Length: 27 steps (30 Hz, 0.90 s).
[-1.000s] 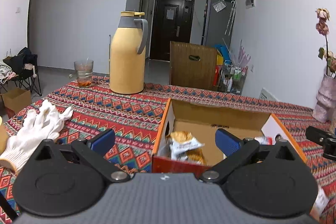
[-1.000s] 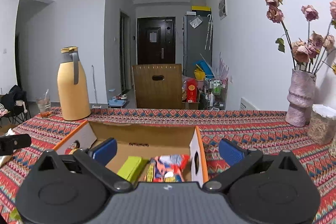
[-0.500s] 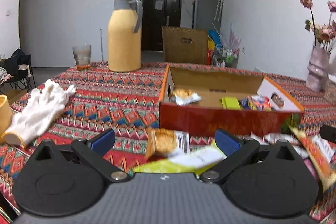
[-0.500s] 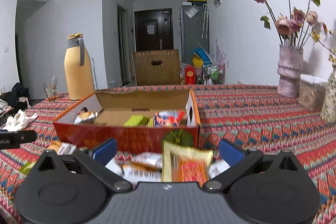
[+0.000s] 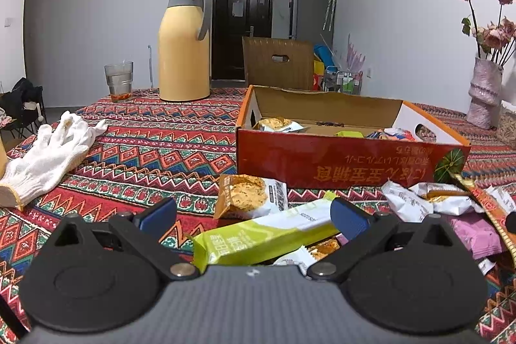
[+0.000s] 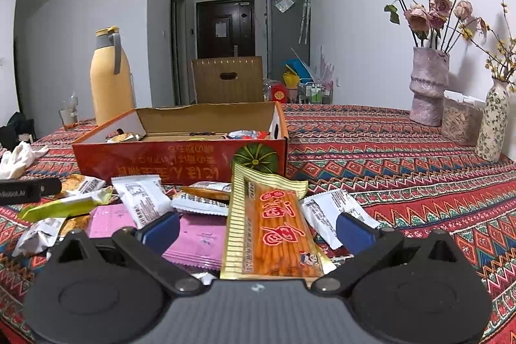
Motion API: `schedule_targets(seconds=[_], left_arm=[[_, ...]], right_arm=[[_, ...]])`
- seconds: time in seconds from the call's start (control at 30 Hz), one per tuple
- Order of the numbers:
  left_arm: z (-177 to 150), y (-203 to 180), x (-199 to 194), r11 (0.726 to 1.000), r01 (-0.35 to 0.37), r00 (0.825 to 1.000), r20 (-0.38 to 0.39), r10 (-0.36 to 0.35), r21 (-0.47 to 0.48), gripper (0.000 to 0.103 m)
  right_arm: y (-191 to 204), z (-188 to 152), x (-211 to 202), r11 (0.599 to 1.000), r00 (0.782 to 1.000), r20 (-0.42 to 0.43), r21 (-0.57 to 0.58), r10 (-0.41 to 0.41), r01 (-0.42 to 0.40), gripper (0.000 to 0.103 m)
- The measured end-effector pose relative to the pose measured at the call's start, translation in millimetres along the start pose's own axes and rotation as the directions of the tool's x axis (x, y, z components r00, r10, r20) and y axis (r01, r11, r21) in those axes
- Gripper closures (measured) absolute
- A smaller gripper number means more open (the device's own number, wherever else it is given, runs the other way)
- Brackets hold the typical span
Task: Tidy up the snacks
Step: 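Withdraw both grippers from the box toward the remaining snacks, then grasp the gold-wrapped stick snack packet with the right gripper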
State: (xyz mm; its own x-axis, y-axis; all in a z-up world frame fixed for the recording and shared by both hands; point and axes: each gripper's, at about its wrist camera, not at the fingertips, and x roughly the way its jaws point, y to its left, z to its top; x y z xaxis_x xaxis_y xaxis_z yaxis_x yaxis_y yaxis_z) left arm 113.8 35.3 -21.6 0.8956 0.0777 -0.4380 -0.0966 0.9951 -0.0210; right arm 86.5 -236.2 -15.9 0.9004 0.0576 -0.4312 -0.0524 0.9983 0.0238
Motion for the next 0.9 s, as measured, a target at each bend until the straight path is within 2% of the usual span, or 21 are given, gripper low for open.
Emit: schedule_targets(seconds=[0.23,0.8,0.9], left_arm=[[-3,-4,-1,1.000,-0.005,1.000,0.010,0.005,0.024,0.000],[-2,2,-1,1.000,0.025,1.000,0.008,-0.025,-0.012,0.000],[-2,3,0,0.999,0.028,1.000,0.006,-0.028,-0.016,0.000]], right_arm=[[0,-4,8,1.000,1.000,-0.022,0.011,0.006,-0.006,0.000],[-2,-11,12,1.000,0.999,-0.047,0.026,-0.015,0.016,0.000],[-6,-7,16,0.999,0.999,-0.046,0.036,-0.015,0.017,0.004]])
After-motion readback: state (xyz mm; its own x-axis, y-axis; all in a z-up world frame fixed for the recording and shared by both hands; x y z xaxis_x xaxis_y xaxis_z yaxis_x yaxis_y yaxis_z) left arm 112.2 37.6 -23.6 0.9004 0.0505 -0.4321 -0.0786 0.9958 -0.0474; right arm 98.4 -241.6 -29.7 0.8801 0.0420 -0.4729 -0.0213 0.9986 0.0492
